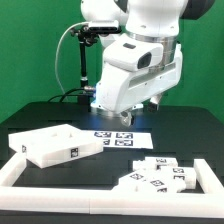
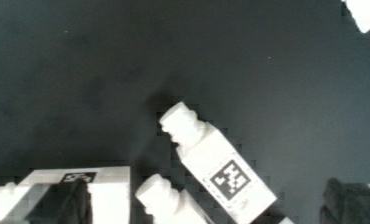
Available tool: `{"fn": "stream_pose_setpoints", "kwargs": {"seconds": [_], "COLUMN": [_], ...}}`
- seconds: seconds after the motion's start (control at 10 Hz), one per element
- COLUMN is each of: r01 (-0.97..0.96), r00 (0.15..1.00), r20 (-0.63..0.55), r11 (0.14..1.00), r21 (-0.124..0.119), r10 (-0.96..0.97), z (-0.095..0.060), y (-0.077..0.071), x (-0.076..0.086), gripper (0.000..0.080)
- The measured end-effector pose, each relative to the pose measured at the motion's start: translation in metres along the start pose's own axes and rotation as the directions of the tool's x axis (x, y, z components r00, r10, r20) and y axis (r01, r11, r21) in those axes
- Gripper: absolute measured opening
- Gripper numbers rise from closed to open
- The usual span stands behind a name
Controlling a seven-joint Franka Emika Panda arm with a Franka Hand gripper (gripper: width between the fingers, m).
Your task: Assemble one leg
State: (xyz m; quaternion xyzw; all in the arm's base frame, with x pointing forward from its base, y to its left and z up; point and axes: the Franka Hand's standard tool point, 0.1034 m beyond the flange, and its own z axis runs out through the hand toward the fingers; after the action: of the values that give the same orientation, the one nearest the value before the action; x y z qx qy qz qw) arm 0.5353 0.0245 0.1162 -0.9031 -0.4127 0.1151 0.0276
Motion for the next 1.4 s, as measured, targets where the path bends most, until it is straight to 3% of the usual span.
{"fn": "stream_pose_setpoints", "kwargs": {"seconds": [0.6,0.8,0.9,1.0,1.4], "r01": [0.000,-0.004,-0.010,0.002,-0.010], "r00": [1.000,1.000,0.997,0.995,0.993], "r20": [0.001,-0.025,-0.072,-0.104,-0.115], "r11": [1.000,1.000,0.999,0.999,0.999], "r21": [0.002,-0.006,-0.040,-0.048,-0.038], "r10": [0.000,0.004,0.007,-0.007,0.006], "z": [0.002,0.027,0.040,0.052,0.056], "y": [0.000,0.007,0.007,0.007,0.012], "x": [0.000,0.020,0.031,0.029,0.025], "gripper": [0.0649,0.0649,0.0649,0.0649,0.0649]}}
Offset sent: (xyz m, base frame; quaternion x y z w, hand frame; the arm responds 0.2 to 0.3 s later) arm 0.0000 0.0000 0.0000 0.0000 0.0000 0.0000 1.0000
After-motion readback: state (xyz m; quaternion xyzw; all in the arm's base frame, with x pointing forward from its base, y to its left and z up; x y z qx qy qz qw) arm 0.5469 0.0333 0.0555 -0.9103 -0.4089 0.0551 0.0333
